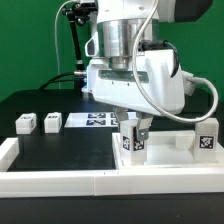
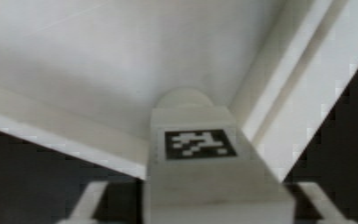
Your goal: Assemble square table
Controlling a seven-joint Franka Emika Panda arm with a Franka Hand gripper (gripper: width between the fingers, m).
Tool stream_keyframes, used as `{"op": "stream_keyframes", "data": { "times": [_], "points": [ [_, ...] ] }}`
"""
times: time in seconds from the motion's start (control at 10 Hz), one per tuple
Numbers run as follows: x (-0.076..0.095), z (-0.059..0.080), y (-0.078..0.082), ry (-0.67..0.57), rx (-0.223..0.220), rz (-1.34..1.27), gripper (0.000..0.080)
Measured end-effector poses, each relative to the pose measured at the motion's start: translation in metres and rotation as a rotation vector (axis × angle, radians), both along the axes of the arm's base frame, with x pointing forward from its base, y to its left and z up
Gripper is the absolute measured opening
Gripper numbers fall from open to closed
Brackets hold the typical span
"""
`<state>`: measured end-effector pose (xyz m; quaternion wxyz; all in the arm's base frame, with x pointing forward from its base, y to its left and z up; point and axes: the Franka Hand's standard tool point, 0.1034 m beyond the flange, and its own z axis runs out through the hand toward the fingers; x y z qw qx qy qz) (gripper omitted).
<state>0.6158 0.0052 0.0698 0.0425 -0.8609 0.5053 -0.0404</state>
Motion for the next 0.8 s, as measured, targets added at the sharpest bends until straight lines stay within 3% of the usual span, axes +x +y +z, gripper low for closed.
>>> {"op": "stream_keyframes", "data": {
  "times": [0.2, 0.8],
  "points": [
    [-0.0005, 0.0005, 0.0014, 0.01, -0.002, 0.055, 0.0609],
    [-0.0009, 0.0001, -0.0009, -0.007, -0.063, 0.618, 0.0649]
  ]
}}
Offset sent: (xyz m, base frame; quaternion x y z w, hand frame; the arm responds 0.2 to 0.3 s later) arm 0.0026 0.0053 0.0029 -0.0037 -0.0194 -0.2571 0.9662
